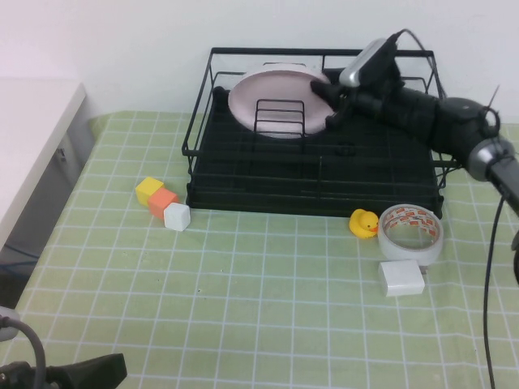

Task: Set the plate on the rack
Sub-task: Place the plate on the rack

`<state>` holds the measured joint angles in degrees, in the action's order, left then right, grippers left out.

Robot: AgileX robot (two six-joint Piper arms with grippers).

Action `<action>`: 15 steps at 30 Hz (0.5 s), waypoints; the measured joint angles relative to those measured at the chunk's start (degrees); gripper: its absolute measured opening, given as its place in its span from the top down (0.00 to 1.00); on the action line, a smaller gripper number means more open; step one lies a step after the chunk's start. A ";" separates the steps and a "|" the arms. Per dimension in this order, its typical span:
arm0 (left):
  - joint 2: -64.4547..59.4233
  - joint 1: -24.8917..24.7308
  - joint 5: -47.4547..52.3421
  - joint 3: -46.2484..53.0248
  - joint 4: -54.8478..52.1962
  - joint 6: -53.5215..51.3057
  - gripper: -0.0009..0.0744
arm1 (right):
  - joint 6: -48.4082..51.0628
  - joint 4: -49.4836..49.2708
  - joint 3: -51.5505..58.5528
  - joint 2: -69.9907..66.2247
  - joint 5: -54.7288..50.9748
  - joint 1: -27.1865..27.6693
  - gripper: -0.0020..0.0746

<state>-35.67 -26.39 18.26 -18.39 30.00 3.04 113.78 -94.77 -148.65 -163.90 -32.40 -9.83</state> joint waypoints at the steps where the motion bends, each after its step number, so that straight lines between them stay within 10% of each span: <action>1: 0.00 0.00 0.08 0.00 0.00 0.00 0.99 | -0.13 0.10 0.00 -0.12 0.92 -0.26 0.61; 15: 0.00 0.00 0.83 0.00 0.12 0.01 0.99 | -4.18 -3.00 0.00 -0.33 15.18 -1.88 0.55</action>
<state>-35.67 -26.39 19.09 -18.39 30.12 3.05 109.60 -97.77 -148.65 -164.23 -17.22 -11.72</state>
